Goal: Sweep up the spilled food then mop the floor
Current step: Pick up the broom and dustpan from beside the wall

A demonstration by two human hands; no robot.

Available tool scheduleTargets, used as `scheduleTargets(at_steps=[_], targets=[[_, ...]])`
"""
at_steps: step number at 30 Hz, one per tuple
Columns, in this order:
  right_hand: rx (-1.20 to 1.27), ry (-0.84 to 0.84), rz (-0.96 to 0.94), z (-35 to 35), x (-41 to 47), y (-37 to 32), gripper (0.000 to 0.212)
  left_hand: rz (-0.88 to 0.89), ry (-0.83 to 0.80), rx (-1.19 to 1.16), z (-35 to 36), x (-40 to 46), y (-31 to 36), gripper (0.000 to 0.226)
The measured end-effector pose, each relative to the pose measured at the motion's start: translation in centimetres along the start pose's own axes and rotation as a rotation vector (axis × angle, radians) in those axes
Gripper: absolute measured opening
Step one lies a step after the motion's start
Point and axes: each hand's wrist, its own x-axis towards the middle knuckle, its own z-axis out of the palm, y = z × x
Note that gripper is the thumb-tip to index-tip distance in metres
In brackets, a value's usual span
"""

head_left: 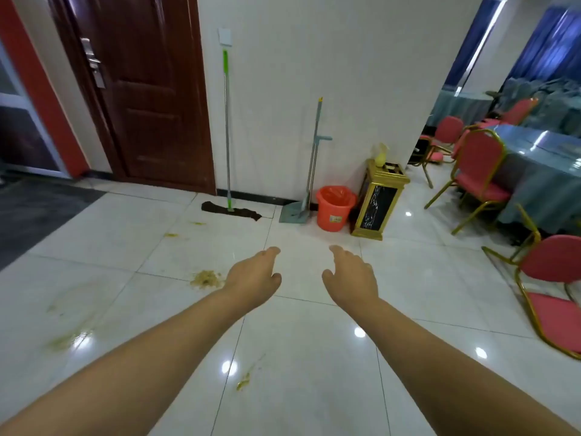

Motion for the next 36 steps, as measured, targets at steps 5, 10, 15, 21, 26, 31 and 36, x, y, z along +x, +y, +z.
scheduleTargets(at_steps=[5, 10, 15, 21, 26, 31, 36], targets=[[0.052, -0.038, 0.043, 0.1, 4.3, 7.9, 0.051, -0.086, -0.012, -0.056, 3.6, 5.5, 4.2, 0.052], [0.122, -0.075, 0.103, 0.0, 8.9, 15.4, 0.05, -0.133, -0.033, -0.095, 7.8, 10.8, 8.4, 0.051], [0.149, -0.123, 0.115, 0.8, 12.7, 19.6, 0.049, -0.19, -0.075, -0.147, 10.6, 15.2, 10.9, 0.05], [0.177, -0.15, 0.071, 1.2, 19.9, 21.1, 0.044, -0.221, -0.077, -0.135, 11.2, 21.9, 11.8, 0.043], [0.141, -0.178, 0.07, 2.0, 26.8, 22.3, 0.036, -0.206, -0.109, -0.149, 11.8, 29.4, 11.6, 0.037], [0.09, -0.176, 0.038, 2.1, 36.6, 23.4, 0.03, -0.173, -0.201, -0.284, 11.1, 39.3, 10.2, 0.027], [0.075, -0.185, 0.004, 2.4, 46.6, 23.4, 0.03, -0.199, -0.21, -0.336, 10.4, 48.6, 8.6, 0.024]])
